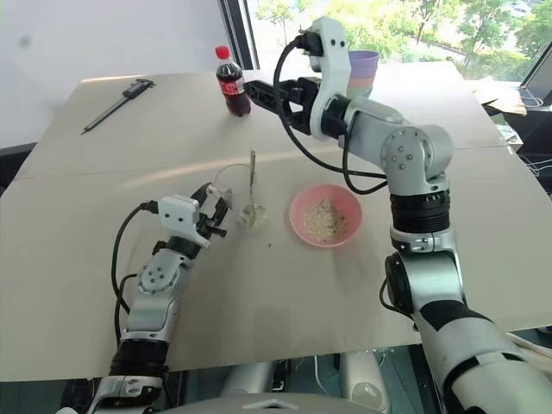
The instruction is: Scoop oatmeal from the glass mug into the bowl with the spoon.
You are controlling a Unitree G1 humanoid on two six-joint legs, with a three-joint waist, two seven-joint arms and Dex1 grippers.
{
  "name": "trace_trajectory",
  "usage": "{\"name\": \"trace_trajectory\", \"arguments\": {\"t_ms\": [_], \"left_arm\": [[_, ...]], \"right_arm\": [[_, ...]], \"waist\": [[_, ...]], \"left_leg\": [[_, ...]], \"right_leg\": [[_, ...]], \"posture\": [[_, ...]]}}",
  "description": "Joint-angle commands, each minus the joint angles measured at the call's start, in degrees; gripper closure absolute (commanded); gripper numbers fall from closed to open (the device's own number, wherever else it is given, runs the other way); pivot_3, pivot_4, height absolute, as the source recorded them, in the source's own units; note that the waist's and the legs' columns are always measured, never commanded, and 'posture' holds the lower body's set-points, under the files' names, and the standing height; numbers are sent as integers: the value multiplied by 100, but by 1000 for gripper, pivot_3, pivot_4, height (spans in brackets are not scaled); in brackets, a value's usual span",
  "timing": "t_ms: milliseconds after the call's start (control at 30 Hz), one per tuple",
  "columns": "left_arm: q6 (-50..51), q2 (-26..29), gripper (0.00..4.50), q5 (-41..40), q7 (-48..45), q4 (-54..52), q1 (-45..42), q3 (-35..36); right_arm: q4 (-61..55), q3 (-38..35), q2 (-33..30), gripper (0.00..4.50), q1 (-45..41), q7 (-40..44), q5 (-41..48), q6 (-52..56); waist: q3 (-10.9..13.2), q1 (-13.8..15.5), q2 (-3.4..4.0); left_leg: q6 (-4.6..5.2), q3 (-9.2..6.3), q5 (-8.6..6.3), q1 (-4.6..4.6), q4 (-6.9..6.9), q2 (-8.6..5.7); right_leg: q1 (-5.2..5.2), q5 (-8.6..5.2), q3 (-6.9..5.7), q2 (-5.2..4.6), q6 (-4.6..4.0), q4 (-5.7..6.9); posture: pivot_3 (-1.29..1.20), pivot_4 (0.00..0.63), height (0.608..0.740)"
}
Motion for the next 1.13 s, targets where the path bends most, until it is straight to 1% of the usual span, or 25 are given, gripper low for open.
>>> {"name": "trace_trajectory", "arguments": {"t_ms": [33, 133, 167, 333, 433, 500, 533, 567, 600, 633, 667, 700, 733, 767, 833, 867, 933, 1133], "left_arm": [[158, 178, 2456, -122, -134, -782, 351, 148], [385, 334, 2456, -178, -196, -1358, 717, 233], [477, 379, 2456, -216, -207, -1539, 811, 279], [945, 625, 2456, -485, -346, -2603, 1502, 578], [1193, 672, 2456, -763, -557, -3218, 2331, 685], [1206, 659, 2456, -843, -683, -3391, 2829, 749], [1170, 575, 2290, -877, -694, -3416, 3163, 793], [1115, 507, 2113, -885, -701, -3418, 3426, 819], [1015, 465, 1820, -814, -735, -3371, 3662, 794], [958, 400, 1392, -774, -728, -3317, 3840, 767], [973, 348, 1017, -731, -699, -3267, 3955, 724], [990, 311, 585, -708, -675, -3237, 4024, 697], [1063, 304, 148, -638, -642, -3179, 4073, 664], [1075, 311, 63, -588, -658, -3131, 4098, 638], [1129, 291, 63, -695, -769, -3080, 4155, 584], [1137, 272, 63, -738, -798, -3054, 4163, 577], [1114, 256, 63, -797, -876, -2995, 4160, 559], [768, 336, 63, -726, -1205, -2835, 4137, 497]], "right_arm": [[-558, -201, -184, 958, 183, 225, 175, 27], [-953, -223, -492, 958, 639, 533, 146, -102], [-1063, -208, -640, 958, 836, 667, 69, -211], [-1571, -408, -1309, 958, 2064, 1384, -137, -936], [-1810, -558, -1806, 958, 3137, 2091, -385, -1586], [-1922, -671, -2079, 958, 3744, 2461, -400, -1789], [-1873, -753, -2208, 569, 4350, 2704, -616, -2159], [-1819, -815, -2294, 431, 4908, 2869, -850, -2492], [-1722, -842, -2331, 115, 5516, 3053, -1182, -3028], [-1632, -852, -2333, 0, 6051, 3197, -1425, -3493], [-1570, -893, -2263, 0, 6425, 3217, -1516, -3731], [-1521, -919, -2207, 0, 6647, 3226, -1559, -3896], [-1466, -927, -2169, 0, 6838, 3287, -1600, -4071], [-1425, -922, -2154, 0, 6955, 3346, -1648, -4208], [-1389, -792, -2235, 0, 7311, 3722, -1760, -4531], [-1388, -707, -2288, 0, 7453, 3906, -1832, -4703], [-1421, -624, -2348, 0, 7521, 4017, -1904, -4826], [-1353, -585, -2343, 0, 7302, 3969, -1887, -4746]], "waist": [[0, 8, 0], [0, 34, 0], [1, 39, 0], [1, 71, 0], [2, 69, 1], [3, 69, 2], [10, 65, 10], [8, 74, 5], [1, 152, -12], [0, 173, -11], [6, 207, 1], [11, 216, 8], [14, 207, 11], [14, 171, 17], [21, 147, 8], [26, 147, -1], [31, 144, -9], [33, 161, -10]], "left_leg": [[0, 0, 0, -2, 0, 0], [2, -5, -1, -8, 0, -1], [16, -6, -9, -9, 0, -1], [23, -8, -14, -9, 0, -1], [24, -1, -14, -5, 0, 1], [25, -2, -16, -4, -5, 6], [25, 1, -16, -4, -5, 5], [26, 8, -16, -1, -5, 4], [26, 2, -15, 7, -3, 6], [34, -10, -24, 74, -18, 15], [44, -13, -30, 93, -25, 16], [48, -18, -31, 93, -29, 14], [49, -13, -31, 93, -28, 11], [50, -3, -31, 93, -23, 10], [51, 10, -31, 110, -8, 12], [52, 13, -31, 136, -5, 16], [56, 17, -38, 184, -6, 30], [56, 22, -38, 178, -8, 38]], "right_leg": [[-1, 0, -1, -1, 0, -1], [-1, 0, -3, -6, 0, -6], [0, 0, -3, -7, 0, -7], [2, 0, -8, -8, 0, -11], [3, 0, -4, -5, 0, -11], [8, -1, -4, 1, 0, -23], [8, -1, -3, 1, 0, -21], [7, 0, 2, 1, 0, -18], [15, -1, -4, 7, -1, -13], [96, -5, -21, 13, -3, -50], [125, -6, -29, 15, -2, -73], [140, -6, -40, 26, 0, -103], [141, -6, -34, 28, 2, -106], [141, -5, -23, 28, 4, -107], [160, -18, -5, 32, 20, -106], [184, -22, -4, 35, 25, -108], [226, -26, 0, 24, 26, -113], [216, -24, -10, 34, 24, -113]], "posture": [[0, 150, 740], [0, 150, 740], [0, 150, 740], [0, 150, 740], [0, 150, 740], [0, 150, 740], [0, 150, 740], [0, 150, 740], [0, 150, 740], [0, 150, 740], [0, 150, 740], [0, 150, 740], [0, 150, 740], [0, 150, 740], [0, 150, 740], [0, 150, 740], [0, 150, 740], [0, 150, 740]]}}
